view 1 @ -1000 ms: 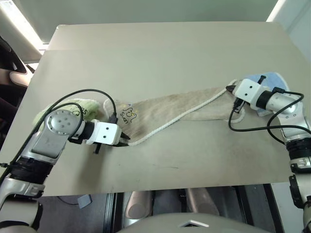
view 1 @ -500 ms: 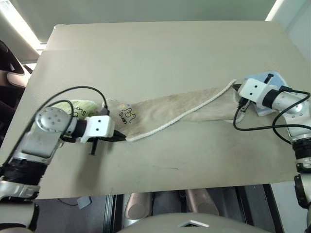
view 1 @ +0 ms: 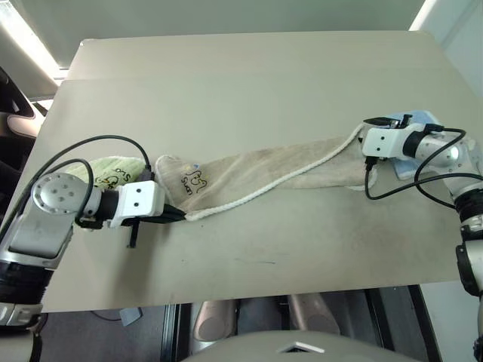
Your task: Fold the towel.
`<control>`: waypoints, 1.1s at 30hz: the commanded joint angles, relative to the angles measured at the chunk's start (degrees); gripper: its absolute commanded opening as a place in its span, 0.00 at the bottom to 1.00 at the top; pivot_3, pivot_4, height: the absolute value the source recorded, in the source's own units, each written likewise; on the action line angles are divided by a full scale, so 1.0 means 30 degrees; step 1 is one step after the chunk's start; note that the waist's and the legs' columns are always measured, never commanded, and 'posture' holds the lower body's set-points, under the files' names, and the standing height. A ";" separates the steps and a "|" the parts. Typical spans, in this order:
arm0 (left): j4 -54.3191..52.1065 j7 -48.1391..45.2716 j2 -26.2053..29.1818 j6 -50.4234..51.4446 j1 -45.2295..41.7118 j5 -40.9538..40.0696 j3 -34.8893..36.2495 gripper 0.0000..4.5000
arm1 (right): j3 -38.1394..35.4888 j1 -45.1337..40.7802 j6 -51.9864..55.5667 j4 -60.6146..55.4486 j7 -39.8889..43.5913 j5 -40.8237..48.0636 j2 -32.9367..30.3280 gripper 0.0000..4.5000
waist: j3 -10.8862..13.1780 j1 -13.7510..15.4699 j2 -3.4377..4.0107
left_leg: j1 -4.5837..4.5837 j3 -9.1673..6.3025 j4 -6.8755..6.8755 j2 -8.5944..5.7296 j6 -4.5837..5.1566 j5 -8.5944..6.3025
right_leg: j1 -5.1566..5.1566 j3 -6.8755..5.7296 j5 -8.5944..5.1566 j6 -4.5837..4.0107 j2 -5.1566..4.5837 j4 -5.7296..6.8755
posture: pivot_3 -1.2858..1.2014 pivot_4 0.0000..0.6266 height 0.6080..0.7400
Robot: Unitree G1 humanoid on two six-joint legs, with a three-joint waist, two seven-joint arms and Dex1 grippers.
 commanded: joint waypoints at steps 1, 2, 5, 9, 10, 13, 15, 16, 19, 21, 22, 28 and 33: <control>-0.0731 0.0222 0.0160 0.0159 0.0306 -0.0295 0.0715 0.00 | 0.0294 -0.1026 -0.1066 0.0567 -0.1293 -0.0775 -0.0317 0.50 | 0.0000 -0.0024 0.0001 | 0.0001 0.0001 0.0001 0.0000 0.0000 0.0000 | 0.0001 0.0002 0.0001 -0.0001 0.0001 0.0000 | 0.52 0.24 0.97; -0.0761 0.0243 0.0159 0.0183 0.0341 -0.0301 0.0716 0.00 | 0.0492 -0.1226 -0.1240 0.0828 -0.1610 -0.1107 -0.0274 0.50 | 0.0000 -0.0033 0.0000 | 0.0001 0.0003 0.0002 0.0000 0.0000 0.0000 | 0.0000 0.0003 0.0001 -0.0002 0.0001 0.0001 | 0.52 0.24 0.97; -0.0794 0.0270 0.0126 0.0256 0.0354 -0.0303 0.0672 0.00 | 0.1316 -0.1900 -0.1761 0.1605 -0.2605 -0.2282 -0.0185 0.50 | 0.0002 -0.0060 0.0003 | 0.0002 0.0001 0.0001 0.0001 0.0000 0.0000 | -0.0005 0.0001 0.0003 -0.0006 0.0002 0.0009 | 0.52 0.24 0.97; -0.0819 0.0313 0.0052 0.0239 0.0336 -0.0255 0.0496 0.00 | 0.2210 -0.2770 -0.2314 0.2649 -0.3761 -0.3473 0.0062 0.50 | 0.0001 -0.0064 0.0002 | 0.0004 -0.0002 -0.0001 0.0003 0.0000 0.0000 | -0.0011 -0.0002 0.0003 -0.0012 0.0002 0.0020 | 0.52 0.24 0.97; -0.0826 0.0331 0.0023 0.0226 0.0327 -0.0231 0.0443 0.00 | 0.2415 -0.2946 -0.2412 0.2890 -0.3970 -0.3718 0.0134 0.50 | 0.0001 -0.0063 0.0003 | 0.0004 0.0000 -0.0002 0.0003 0.0001 0.0000 | -0.0011 -0.0002 0.0003 -0.0012 0.0002 0.0020 | 0.52 0.24 0.97; -0.0843 0.0406 -0.0073 0.0216 0.0313 -0.0145 0.0330 0.00 | 0.2962 -0.3318 -0.2718 0.3511 -0.4365 -0.4322 0.0293 0.50 | 0.0002 -0.0064 0.0003 | 0.0003 0.0001 -0.0003 0.0003 0.0001 -0.0001 | -0.0013 0.0000 0.0003 -0.0011 0.0002 0.0018 | 0.52 0.24 0.97; -0.0909 0.0439 -0.0125 0.0230 0.0362 -0.0148 0.0311 0.00 | 0.3147 -0.3452 -0.2913 0.3795 -0.4499 -0.4450 0.0342 0.46 | 0.0002 -0.0054 0.0003 | 0.0002 0.0003 -0.0004 0.0004 0.0001 -0.0002 | -0.0013 -0.0002 0.0003 -0.0011 0.0002 0.0017 | 0.52 0.24 0.97; -0.0932 0.0462 -0.0141 0.0215 0.0423 -0.0142 0.0319 0.00 | 0.3193 -0.3485 -0.3016 0.3891 -0.4511 -0.4464 0.0334 0.41 | 0.0002 -0.0046 0.0003 | 0.0002 0.0002 -0.0007 0.0004 0.0001 -0.0002 | -0.0014 -0.0001 0.0003 -0.0011 0.0000 0.0016 | 0.52 0.24 0.97; -0.0893 0.0539 -0.0181 0.0160 0.0539 -0.0103 0.0354 0.00 | 0.3175 -0.3512 -0.3278 0.4051 -0.4380 -0.4351 0.0248 0.21 | 0.0002 -0.0050 0.0003 | 0.0001 0.0003 -0.0008 0.0003 -0.0002 -0.0006 | -0.0013 -0.0001 0.0003 -0.0011 0.0000 0.0013 | 0.52 0.24 0.97; -0.0869 0.0616 -0.0227 0.0185 0.0536 -0.0089 0.0381 0.00 | 0.3123 -0.3486 -0.3426 0.4034 -0.4328 -0.4284 0.0104 0.04 | 0.0002 -0.0051 0.0003 | 0.0001 0.0005 -0.0010 0.0004 -0.0004 -0.0007 | -0.0014 -0.0002 0.0001 -0.0014 0.0000 0.0011 | 0.52 0.24 0.97; -0.0834 0.0728 -0.0305 0.0105 0.0509 -0.0074 0.0433 0.00 | 0.3088 -0.3463 -0.3475 0.3991 -0.4342 -0.4268 0.0007 0.01 | 0.0002 -0.0049 0.0003 | 0.0000 0.0003 -0.0011 0.0004 -0.0004 -0.0007 | -0.0014 -0.0002 0.0000 -0.0015 0.0000 0.0010 | 0.52 0.24 0.97; 0.0660 0.3989 -0.2698 0.0748 -0.2237 -0.0338 0.1349 0.00 | 0.2378 -0.3543 -0.3349 0.3507 -0.4327 -0.3599 -0.0613 0.01 | 0.0005 0.0113 0.0008 | 0.0002 0.0001 0.0002 0.0005 -0.0001 -0.0005 | 0.0003 -0.0007 0.0002 -0.0015 -0.0004 0.0012 | 0.52 0.24 0.97; 0.3655 0.8792 -0.5039 0.1873 -0.6893 0.0372 0.2539 0.00 | 0.0779 -0.4342 -0.1794 0.3453 -0.3756 -0.1683 -0.0802 0.01 | 0.0017 0.0138 0.0008 | 0.0000 0.0014 0.0021 0.0005 0.0045 0.0038 | 0.0017 -0.0001 0.0103 -0.0003 -0.0006 -0.0015 | 0.52 0.24 0.97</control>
